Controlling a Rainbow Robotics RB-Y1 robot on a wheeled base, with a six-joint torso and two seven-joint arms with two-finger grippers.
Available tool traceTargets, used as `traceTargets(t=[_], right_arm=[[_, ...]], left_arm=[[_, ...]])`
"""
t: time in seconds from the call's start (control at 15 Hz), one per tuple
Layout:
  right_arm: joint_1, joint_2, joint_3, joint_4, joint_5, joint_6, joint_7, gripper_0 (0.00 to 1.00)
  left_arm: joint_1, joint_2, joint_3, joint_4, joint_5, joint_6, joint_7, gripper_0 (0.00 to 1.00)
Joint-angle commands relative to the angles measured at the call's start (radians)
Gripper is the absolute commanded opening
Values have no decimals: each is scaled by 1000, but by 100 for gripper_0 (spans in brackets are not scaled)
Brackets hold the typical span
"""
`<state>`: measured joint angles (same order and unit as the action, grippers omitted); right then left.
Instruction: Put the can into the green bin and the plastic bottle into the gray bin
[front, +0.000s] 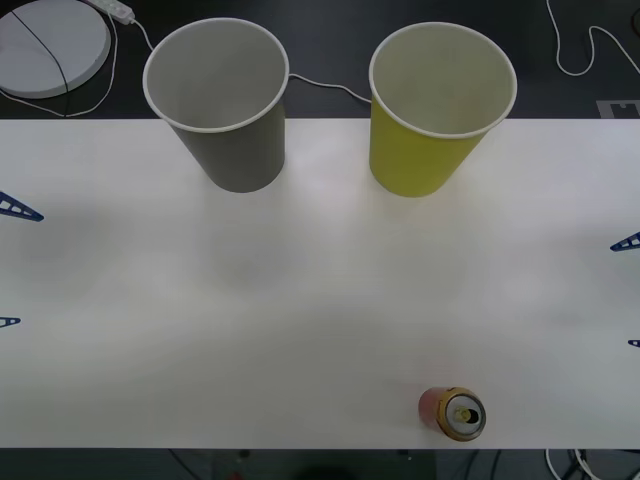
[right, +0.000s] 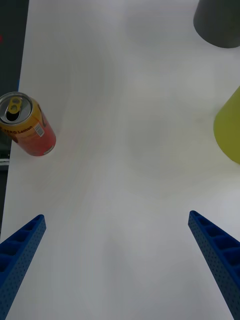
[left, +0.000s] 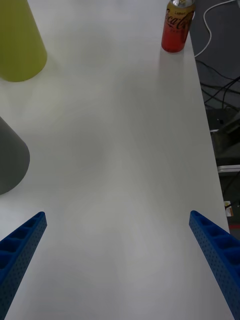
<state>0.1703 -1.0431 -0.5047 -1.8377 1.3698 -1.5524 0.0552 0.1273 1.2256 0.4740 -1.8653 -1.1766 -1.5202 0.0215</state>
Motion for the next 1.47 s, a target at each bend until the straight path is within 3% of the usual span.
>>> traceTargets(t=[0.07, 0.33, 0.53, 1.2, 1.47], right_arm=[[0, 0, 0, 0, 0, 0, 0, 100], [0, -12, 2, 14, -15, -2, 0, 100], [6, -83, 49, 80, -98, 5, 21, 100], [-3, -91, 164, 278, -166, -12, 370, 100], [-8, -89, 218, 348, -181, -18, 407, 100]], left_arm=[[0, 0, 0, 0, 0, 0, 0, 100], [0, 0, 0, 0, 0, 0, 0, 100], [0, 0, 0, 0, 0, 0, 0, 100], [0, 0, 0, 0, 0, 0, 0, 100], [0, 0, 0, 0, 0, 0, 0, 100]])
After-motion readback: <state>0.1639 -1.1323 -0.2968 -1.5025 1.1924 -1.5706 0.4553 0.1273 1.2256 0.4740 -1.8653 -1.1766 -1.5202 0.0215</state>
